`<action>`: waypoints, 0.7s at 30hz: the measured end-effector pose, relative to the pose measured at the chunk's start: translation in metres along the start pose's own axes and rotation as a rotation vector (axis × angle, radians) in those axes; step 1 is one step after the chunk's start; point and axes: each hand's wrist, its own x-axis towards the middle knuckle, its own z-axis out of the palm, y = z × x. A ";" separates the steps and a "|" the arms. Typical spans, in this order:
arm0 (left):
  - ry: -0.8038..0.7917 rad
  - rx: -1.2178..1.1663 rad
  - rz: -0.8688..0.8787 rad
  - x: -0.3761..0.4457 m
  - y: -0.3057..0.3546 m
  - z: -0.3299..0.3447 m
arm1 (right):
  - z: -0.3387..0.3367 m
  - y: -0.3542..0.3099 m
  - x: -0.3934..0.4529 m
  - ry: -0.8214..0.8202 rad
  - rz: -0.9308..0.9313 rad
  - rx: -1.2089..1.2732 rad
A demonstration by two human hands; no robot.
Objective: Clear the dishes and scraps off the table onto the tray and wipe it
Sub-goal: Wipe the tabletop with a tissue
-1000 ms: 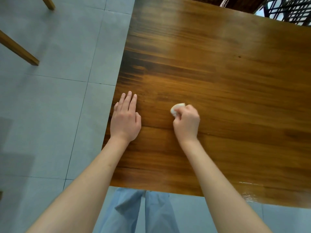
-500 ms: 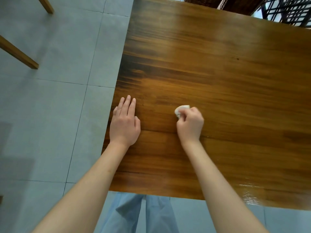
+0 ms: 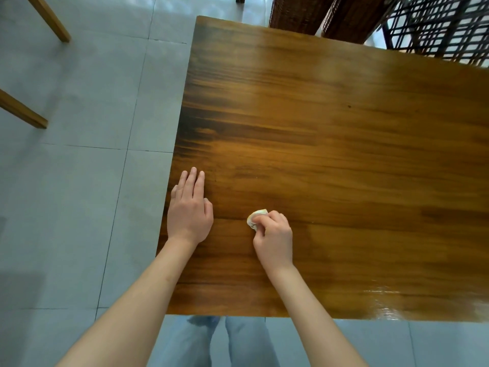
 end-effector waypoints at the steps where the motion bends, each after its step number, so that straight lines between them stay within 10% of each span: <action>1: -0.002 -0.005 -0.002 0.000 0.001 -0.001 | -0.001 0.001 0.001 -0.018 0.000 0.002; 21: 0.192 -0.176 -0.057 0.125 0.125 0.016 | -0.060 0.062 0.172 0.148 0.089 0.139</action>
